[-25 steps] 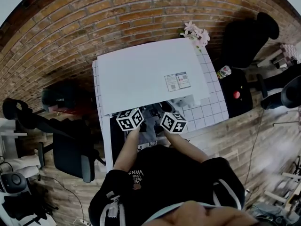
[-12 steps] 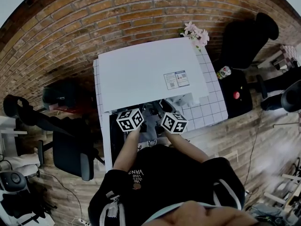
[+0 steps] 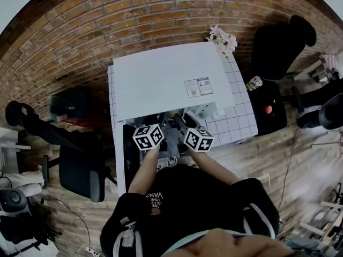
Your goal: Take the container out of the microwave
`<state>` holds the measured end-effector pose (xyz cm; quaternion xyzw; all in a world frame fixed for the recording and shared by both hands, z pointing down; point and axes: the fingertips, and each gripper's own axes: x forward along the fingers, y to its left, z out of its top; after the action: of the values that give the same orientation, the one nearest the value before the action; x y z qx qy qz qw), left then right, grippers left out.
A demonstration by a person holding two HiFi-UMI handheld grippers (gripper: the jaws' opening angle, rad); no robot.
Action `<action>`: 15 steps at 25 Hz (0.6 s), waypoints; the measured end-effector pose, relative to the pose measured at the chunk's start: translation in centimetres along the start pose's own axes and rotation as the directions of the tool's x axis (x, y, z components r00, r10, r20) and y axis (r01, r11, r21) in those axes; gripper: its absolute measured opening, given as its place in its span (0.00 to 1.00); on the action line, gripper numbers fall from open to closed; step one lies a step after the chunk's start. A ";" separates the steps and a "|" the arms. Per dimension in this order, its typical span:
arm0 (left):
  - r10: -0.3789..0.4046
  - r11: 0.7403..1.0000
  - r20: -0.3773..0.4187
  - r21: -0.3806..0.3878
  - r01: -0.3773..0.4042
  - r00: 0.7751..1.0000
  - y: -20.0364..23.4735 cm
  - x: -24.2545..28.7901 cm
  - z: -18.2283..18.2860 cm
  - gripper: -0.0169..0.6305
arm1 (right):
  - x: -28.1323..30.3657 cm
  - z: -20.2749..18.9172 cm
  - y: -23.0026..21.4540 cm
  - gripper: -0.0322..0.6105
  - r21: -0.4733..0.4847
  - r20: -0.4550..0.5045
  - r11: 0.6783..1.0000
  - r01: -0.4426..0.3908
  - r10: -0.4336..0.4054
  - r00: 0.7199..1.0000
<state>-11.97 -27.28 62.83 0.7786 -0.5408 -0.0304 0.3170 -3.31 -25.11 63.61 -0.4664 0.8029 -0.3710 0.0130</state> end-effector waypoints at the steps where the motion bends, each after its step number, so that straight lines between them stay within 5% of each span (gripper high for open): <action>1: 0.002 1.000 0.003 -0.002 -0.002 1.000 -0.2 -0.2 -0.1 0.30 | -0.2 0.0 0.0 0.32 -0.004 -0.002 1.000 -0.002 0.002 1.000; 15: 0.043 0.999 0.044 -0.030 -0.042 0.998 -2.6 -3.2 -1.5 0.29 | -3.7 -0.5 0.3 0.32 -0.042 -0.044 0.997 -0.058 0.056 0.997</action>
<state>-10.56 -23.29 61.77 0.7612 -0.5637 -0.0487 0.3168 -1.60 -21.91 62.59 -0.4353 0.8239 -0.3629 -0.0038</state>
